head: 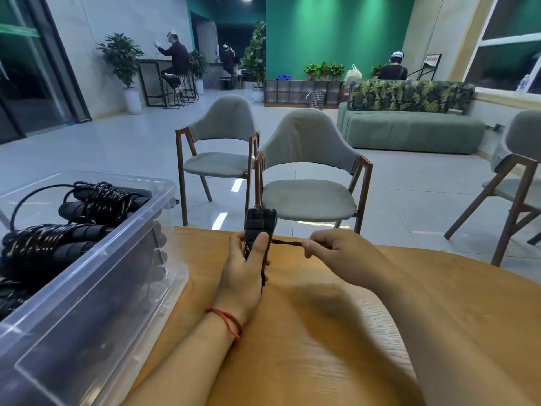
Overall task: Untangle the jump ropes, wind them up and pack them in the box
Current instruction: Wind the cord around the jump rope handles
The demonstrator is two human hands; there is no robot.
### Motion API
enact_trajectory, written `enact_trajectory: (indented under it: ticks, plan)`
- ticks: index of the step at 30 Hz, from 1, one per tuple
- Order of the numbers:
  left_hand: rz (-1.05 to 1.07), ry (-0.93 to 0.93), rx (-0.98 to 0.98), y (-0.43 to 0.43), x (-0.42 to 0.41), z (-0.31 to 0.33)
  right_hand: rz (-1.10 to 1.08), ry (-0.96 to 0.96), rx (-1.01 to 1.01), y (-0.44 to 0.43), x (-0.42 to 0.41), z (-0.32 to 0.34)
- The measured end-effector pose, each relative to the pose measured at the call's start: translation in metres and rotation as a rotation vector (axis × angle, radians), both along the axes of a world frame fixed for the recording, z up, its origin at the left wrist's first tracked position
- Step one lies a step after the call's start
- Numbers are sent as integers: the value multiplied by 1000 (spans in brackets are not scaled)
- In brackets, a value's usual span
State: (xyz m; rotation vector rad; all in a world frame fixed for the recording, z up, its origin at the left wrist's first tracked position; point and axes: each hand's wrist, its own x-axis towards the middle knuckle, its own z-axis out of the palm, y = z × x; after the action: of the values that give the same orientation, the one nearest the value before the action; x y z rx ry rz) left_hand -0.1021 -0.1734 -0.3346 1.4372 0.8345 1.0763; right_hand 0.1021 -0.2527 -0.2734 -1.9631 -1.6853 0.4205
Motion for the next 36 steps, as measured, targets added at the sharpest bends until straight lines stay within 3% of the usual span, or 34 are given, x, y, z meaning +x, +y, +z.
enact_trajectory:
  ticks: [3, 7, 11, 15, 19, 23, 27, 29, 33, 36]
  plan:
    - [127, 310, 120, 3, 1, -2, 71, -331, 34, -2, -17, 13]
    - [124, 695, 264, 4, -4, 3, 175, -549, 179, -9, -30, 34]
    - [-37, 847, 404, -1, -5, 6, 300, -559, 257, -13, -33, 43]
    - [-210, 831, 607, -13, -7, 14, 420, -342, 104, -11, -37, 39]
    - [-408, 668, 818, -22, -4, 17, 475, 68, -101, -15, -20, 46]
    - [-375, 400, 788, -30, -3, 24, 463, 514, -92, -11, 10, 34]
    - [-412, 303, 842, -36, 0, 25, 543, 896, -172, 0, 21, 7]
    - [-429, 282, 837, -37, 0, 25, 537, 910, -181, 5, 18, 2]
    - [-423, 272, 773, -36, -4, 23, 448, 668, -99, 15, 6, -8]
    - [-408, 197, 680, -36, -3, 18, 383, 643, -77, 18, -5, -16]
